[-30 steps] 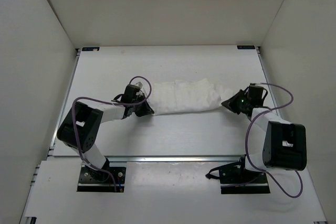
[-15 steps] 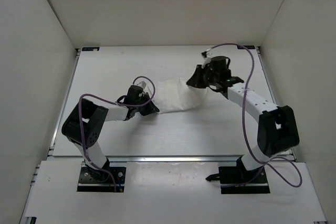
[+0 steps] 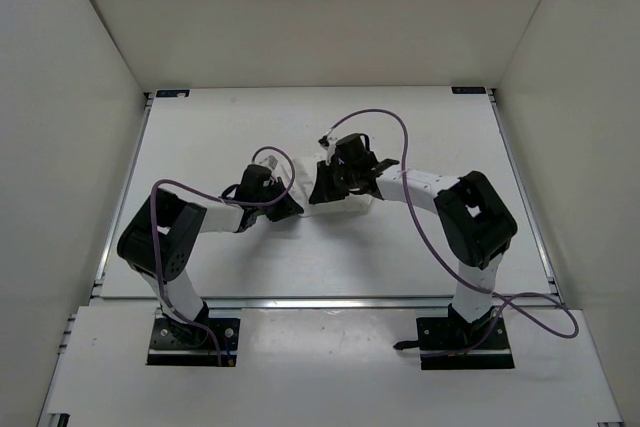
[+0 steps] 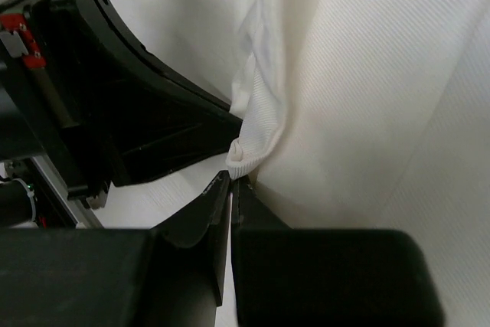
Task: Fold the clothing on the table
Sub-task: Fold the skirt
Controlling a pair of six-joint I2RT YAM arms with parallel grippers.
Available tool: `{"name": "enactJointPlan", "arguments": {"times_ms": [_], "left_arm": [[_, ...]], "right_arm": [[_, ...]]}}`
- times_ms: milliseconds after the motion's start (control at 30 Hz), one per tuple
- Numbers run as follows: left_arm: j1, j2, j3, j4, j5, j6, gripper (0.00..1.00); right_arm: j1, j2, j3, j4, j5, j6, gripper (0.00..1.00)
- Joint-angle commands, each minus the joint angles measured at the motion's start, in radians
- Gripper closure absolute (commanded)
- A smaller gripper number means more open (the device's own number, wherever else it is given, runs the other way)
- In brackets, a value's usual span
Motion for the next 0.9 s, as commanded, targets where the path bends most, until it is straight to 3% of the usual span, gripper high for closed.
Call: {"name": "enactJointPlan", "arguments": {"times_ms": [0, 200, 300, 367, 467, 567, 767, 867], "left_arm": [[0.000, -0.006, -0.037, -0.039, -0.023, 0.008, 1.00], [0.005, -0.020, -0.056, -0.034, -0.011, 0.001, 0.99], [0.008, -0.042, -0.068, -0.025, -0.002, -0.007, 0.87], [0.011, -0.068, -0.071, -0.033, -0.002, -0.006, 0.70], [0.026, -0.106, -0.083, -0.049, 0.019, -0.013, 0.52], [0.042, -0.158, -0.099, -0.083, 0.018, -0.015, 0.42], [0.073, -0.252, -0.148, -0.112, 0.013, -0.022, 0.31], [0.091, -0.334, -0.184, -0.135, 0.032, -0.009, 0.35]], "right_arm": [[0.026, 0.033, 0.080, 0.031, -0.043, 0.006, 1.00], [0.046, 0.095, 0.152, -0.005, -0.076, -0.008, 0.99], [0.044, 0.101, 0.155, 0.007, -0.076, -0.011, 0.86], [0.038, 0.090, 0.155, 0.012, -0.077, -0.022, 0.82], [0.026, 0.070, 0.161, 0.012, -0.083, -0.029, 0.67], [0.015, 0.034, 0.168, -0.022, -0.111, -0.026, 0.64], [-0.017, -0.153, 0.017, 0.038, -0.119, 0.015, 0.62], [-0.063, -0.259, -0.065, 0.059, -0.116, 0.049, 0.62]]}}
